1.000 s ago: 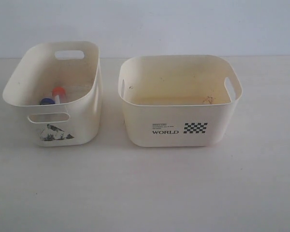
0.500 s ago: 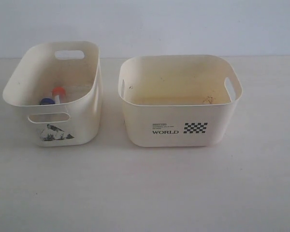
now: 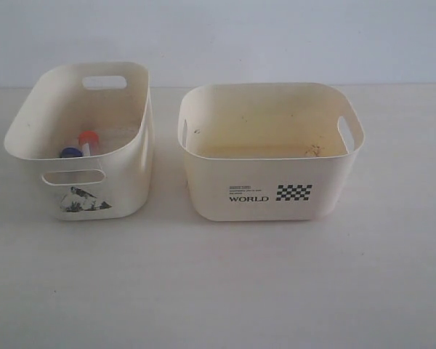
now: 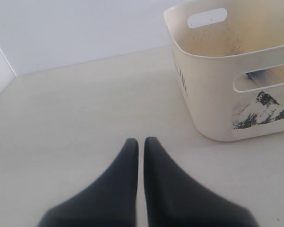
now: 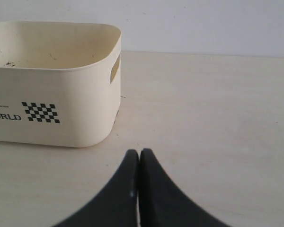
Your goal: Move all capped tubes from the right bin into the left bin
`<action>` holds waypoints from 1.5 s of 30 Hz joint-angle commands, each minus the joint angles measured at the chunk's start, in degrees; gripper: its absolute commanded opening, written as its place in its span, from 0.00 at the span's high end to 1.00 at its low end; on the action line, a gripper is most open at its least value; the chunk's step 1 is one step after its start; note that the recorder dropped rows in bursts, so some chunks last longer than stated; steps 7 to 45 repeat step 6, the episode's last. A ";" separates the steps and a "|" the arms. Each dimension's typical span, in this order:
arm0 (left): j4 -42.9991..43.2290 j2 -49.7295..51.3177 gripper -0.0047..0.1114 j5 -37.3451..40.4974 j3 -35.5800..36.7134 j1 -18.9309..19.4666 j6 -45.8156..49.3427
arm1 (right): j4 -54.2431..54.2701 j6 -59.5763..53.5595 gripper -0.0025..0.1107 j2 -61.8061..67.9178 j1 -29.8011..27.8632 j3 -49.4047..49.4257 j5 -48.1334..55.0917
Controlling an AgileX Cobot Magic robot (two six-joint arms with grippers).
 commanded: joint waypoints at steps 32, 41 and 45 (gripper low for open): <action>0.07 0.03 0.92 -0.09 -0.21 0.02 -0.54 | -0.28 -0.14 0.98 -0.28 -0.19 -0.04 -0.08; 0.07 0.03 0.92 -0.09 -0.21 0.02 -0.54 | -0.28 -0.14 0.98 -0.28 -0.19 -0.04 -0.08; 0.07 0.03 0.92 -0.09 -0.21 0.02 -0.54 | -0.28 -0.14 0.98 -0.28 -0.19 -0.04 -0.08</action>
